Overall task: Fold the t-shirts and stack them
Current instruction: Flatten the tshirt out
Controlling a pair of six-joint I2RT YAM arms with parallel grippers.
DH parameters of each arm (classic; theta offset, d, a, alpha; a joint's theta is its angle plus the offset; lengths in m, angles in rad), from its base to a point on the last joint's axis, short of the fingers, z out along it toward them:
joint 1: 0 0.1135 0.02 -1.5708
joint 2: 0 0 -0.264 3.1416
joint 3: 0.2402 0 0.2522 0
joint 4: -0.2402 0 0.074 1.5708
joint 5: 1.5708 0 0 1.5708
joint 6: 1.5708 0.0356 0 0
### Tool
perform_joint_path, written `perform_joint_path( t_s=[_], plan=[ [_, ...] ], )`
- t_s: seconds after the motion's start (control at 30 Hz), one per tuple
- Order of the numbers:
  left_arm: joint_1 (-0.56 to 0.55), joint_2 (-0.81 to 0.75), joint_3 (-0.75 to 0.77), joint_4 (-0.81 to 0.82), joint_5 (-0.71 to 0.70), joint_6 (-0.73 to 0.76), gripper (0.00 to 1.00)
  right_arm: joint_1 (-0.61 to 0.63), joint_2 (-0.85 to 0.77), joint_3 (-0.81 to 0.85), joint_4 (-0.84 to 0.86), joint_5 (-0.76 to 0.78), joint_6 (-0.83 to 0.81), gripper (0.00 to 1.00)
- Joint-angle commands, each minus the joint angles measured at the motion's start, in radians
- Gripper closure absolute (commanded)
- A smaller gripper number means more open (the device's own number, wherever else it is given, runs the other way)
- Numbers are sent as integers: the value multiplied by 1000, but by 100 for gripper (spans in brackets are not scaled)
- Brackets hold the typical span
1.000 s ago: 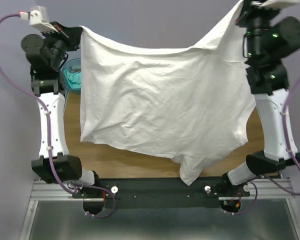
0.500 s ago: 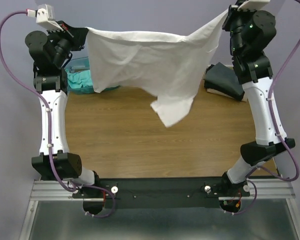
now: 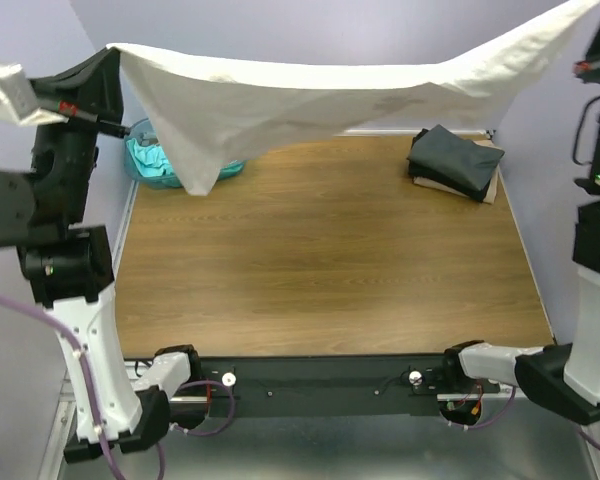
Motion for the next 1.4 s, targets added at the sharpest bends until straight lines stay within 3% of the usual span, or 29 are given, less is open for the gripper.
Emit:
perform_joint_path(
  t_s=[0.0,0.37,0.57,0.67,0.8,0.83,0.9,0.97,1.0,1.03,1.1,1.17,1.37],
  plan=[
    [5,-95,-27,-3,-115,55,100,-10,-67,0,45,-27,-51,100],
    [3,-184,19,-71,-211,84,100,-10,-91,4,88,-65,-37,100],
    [2,-157,-237,-54,-188,9,100,-10,45,-67,94,10,21,99],
    [5,-73,-427,-46,-122,-42,100,-11,162,-167,94,80,52,100],
    [5,241,-583,-56,-42,22,100,-19,437,-242,97,97,85,100],
    [5,307,-585,-45,-33,41,95,-24,493,-232,96,82,93,100],
    [5,510,-526,-40,-22,85,70,-43,617,-201,93,65,115,99],
    [3,645,-455,-52,2,96,58,-51,783,-123,47,25,164,74],
    [-1,668,-411,-54,0,89,45,-53,823,-97,22,13,183,58],
    [-4,681,-392,-59,4,87,41,-53,873,-79,4,-16,194,33],
    [-12,689,-366,-68,9,84,39,-53,871,-118,-10,-41,226,18],
    [-32,670,-381,-72,7,87,38,-53,846,-176,-10,-77,234,6],
    [-76,583,-519,-117,-28,102,39,-53,678,-463,-10,-214,276,5]
  ],
)
